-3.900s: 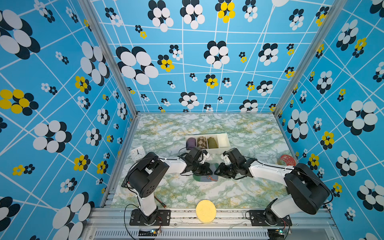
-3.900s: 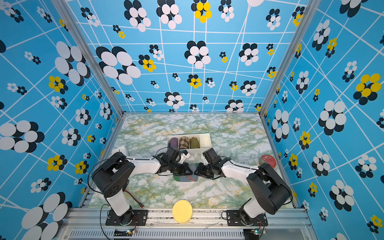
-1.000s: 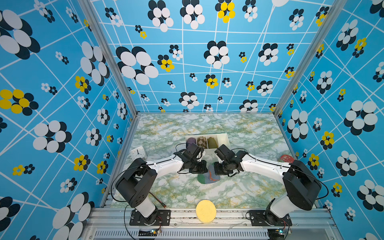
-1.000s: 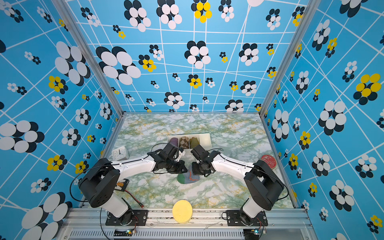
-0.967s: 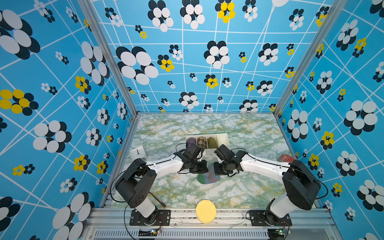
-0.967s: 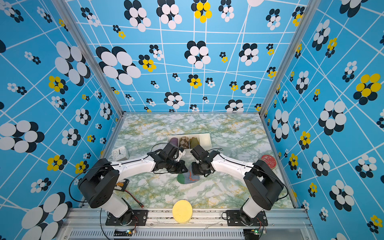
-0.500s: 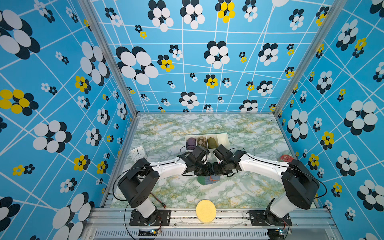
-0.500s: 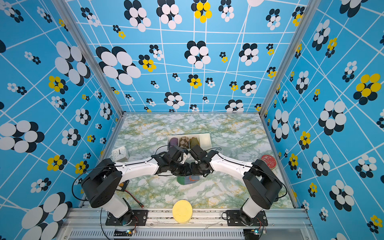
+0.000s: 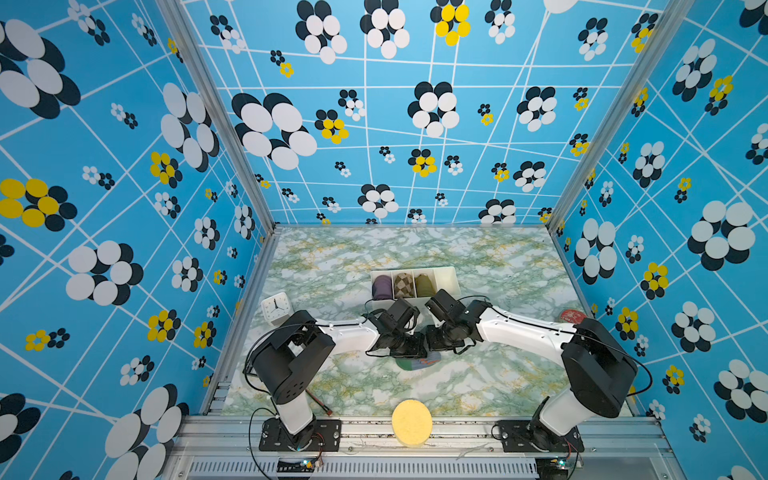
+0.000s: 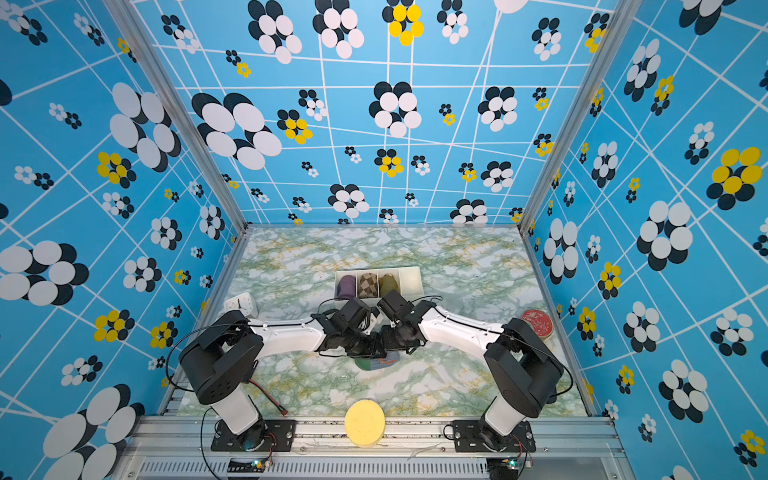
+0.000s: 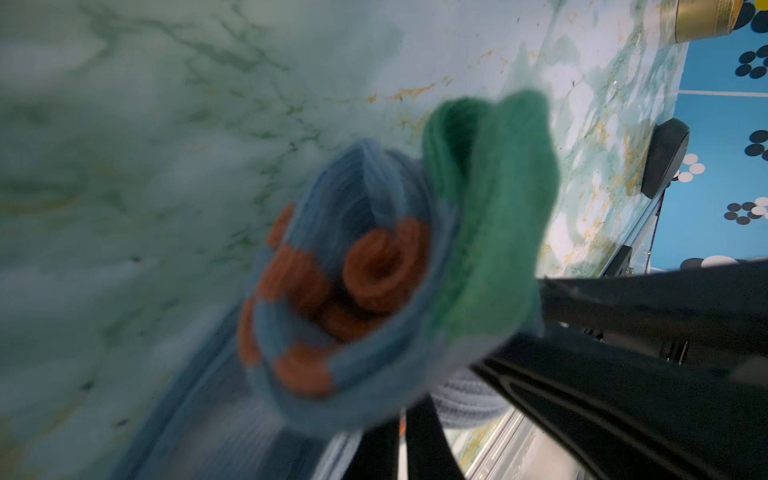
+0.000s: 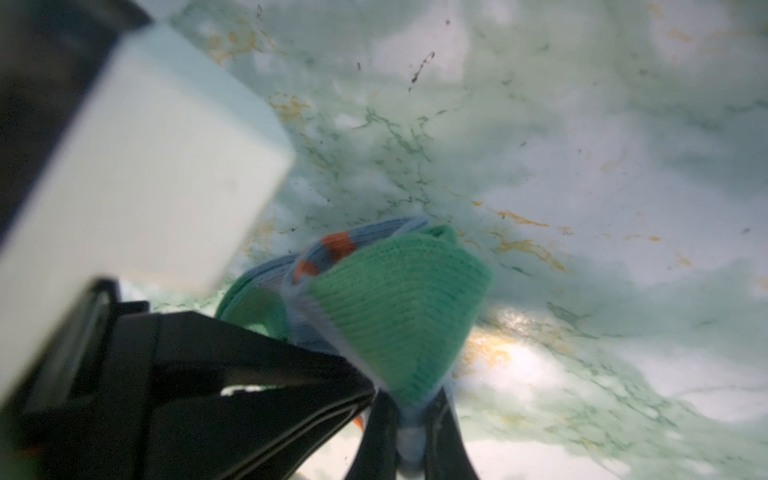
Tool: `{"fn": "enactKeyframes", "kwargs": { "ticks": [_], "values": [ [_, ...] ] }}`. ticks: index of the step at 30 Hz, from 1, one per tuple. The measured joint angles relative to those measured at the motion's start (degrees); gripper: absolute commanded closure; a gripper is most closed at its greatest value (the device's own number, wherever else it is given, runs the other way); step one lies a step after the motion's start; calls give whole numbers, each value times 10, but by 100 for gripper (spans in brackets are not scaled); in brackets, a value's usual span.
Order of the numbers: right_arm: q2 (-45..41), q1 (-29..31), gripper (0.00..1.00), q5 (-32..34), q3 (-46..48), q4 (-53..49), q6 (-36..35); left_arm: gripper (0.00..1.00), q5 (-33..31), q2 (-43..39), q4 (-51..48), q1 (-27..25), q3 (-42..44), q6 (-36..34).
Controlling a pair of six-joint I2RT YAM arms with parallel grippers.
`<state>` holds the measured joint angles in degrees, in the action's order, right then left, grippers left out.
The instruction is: Roll the socks
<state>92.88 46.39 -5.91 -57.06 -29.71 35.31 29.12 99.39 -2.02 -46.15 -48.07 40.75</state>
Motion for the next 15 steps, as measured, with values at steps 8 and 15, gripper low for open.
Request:
{"fn": "enactKeyframes", "kwargs": {
  "ticks": [8,15],
  "values": [
    [0,-1,75,-15,5,16,2,92,22,14,47,6,17,0],
    [-13,-19,66,-29,28,42,13,92,49,28,85,12,26,0]
  ]
}}
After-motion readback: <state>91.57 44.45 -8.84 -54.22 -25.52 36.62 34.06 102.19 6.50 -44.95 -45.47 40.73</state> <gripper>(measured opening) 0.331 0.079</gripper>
